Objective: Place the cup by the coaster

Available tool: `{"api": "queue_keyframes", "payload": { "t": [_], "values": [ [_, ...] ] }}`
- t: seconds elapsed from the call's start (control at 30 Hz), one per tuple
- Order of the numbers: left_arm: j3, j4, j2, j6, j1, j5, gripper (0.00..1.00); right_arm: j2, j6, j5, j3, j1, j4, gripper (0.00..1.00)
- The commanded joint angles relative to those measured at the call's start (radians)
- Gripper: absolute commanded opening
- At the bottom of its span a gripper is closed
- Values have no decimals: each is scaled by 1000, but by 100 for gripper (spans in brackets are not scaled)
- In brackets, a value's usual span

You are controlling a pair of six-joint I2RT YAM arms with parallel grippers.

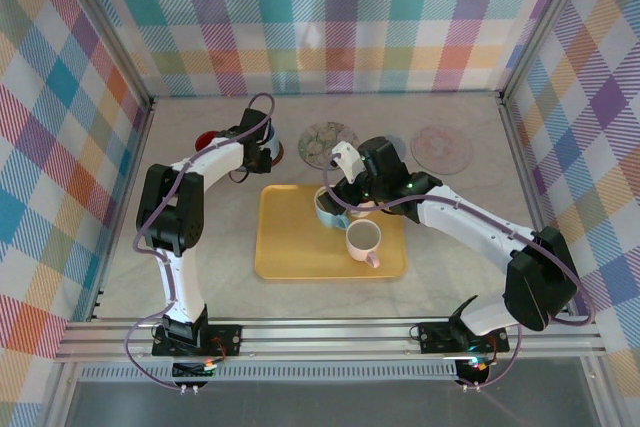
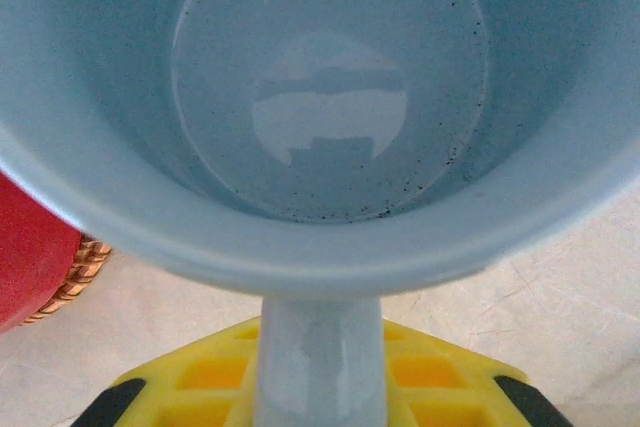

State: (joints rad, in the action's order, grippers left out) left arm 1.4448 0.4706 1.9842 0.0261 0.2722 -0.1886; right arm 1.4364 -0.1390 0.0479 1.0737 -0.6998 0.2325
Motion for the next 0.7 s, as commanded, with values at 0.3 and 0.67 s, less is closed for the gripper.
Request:
{"api": "queue_keyframes", "payload": {
  "t": [0.3,0.67],
  "values": [
    [12,7,-39,-10,-8,-29,34,-10,-5,1,6,-2,-10,99],
    [13,32,-80,6,-8,-45,51,-23,-13,1,3,-2,-7,99]
  ]
}}
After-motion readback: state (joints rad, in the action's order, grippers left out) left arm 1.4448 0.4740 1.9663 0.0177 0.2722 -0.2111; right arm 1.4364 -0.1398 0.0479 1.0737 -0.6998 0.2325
